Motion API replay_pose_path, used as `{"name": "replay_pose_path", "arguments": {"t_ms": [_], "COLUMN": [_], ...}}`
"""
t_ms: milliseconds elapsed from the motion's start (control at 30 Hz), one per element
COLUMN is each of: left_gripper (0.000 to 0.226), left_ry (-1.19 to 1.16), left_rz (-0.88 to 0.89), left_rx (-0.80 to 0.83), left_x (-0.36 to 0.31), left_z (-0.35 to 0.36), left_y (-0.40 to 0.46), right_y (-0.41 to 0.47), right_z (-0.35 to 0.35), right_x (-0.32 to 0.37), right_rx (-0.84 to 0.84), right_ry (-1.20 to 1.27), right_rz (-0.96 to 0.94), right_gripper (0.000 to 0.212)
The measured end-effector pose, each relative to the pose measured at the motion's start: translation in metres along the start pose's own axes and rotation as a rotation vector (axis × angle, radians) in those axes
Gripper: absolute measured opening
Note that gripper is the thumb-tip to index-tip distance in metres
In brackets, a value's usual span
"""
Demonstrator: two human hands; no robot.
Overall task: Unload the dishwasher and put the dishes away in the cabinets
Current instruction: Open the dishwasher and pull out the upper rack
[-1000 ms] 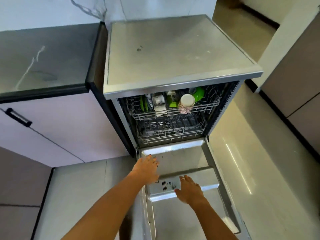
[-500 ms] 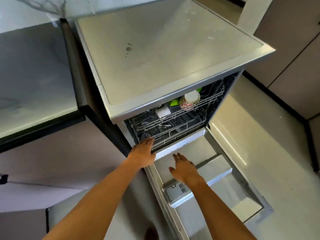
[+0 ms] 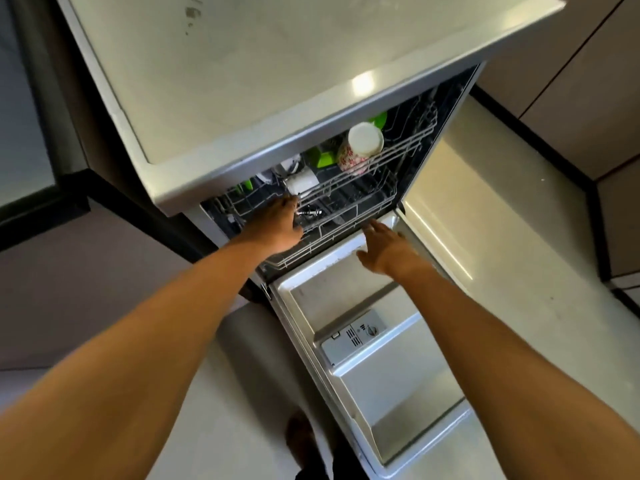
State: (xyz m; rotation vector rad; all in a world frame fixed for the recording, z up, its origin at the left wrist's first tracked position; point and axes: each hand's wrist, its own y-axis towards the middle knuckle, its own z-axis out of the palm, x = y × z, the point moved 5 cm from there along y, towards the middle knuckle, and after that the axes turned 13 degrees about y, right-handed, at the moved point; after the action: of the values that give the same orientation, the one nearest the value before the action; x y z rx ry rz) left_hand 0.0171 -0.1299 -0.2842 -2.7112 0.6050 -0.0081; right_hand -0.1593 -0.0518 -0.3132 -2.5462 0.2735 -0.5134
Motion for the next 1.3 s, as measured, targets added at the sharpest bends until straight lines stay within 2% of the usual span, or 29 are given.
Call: {"name": "replay_pose_path", "arguments": {"t_ms": [267,467,567,700,767,867,967,1133,1300], "left_gripper": [0.065,0.036,0.035,0.033,0.031,0.032,0.028,0.023,0.032], "left_ry": [0.006,-0.008,-0.041,-0.062,-0.032,-0.02,-0.01,-0.017,-0.014], "left_rz": [-0.113,-0.177,-0.193,-0.206,-0.221,-0.232,-0.16,-0.05,-0.065], "left_rx": [-0.02,-0.121,-0.136,-0.135,-0.145,-0.131,-0.132,-0.007,0.232], "left_x": [0.009,0.01,0.013,0.015,0.014,0.008,-0.011,-0.042,-0.07], "left_z": [0.022,0.022,0.023,0.026,0.026,0.027,0.03,0.048,0.065], "left_y": [0.032,0.053,0.06,0.061,0.059,0.053,0.038,0.001,-0.026], "right_y": [0.047,0.08,0.096,0.107,0.112,0.111,0.098,0.052,0.019], "right_z": [-0.019,-0.037,-0.04,-0.049,-0.052,-0.051,-0.048,-0.034,-0.012], "right_x": [0.005,0.008,0.013,0.021,0.024,0.026,0.013,-0.015,-0.045], "right_rx": [-0.155,-0.226,-0.243,-0.286,-0.253,-0.186,-0.229,-0.222,-0.146], "right_ry": [-0.104,-0.171,-0.184,-0.089,-0.041,-0.054,-0.024,-0.008,-0.001], "right_rz": [-0.204,-0.316,-0.342,-0.368,-0.344,-0.331,-0.308,-0.287,-0.187], "right_gripper": [0.072,0.076,0.065,0.047,0.041,0.038,0.036,0.038,0.035]}}
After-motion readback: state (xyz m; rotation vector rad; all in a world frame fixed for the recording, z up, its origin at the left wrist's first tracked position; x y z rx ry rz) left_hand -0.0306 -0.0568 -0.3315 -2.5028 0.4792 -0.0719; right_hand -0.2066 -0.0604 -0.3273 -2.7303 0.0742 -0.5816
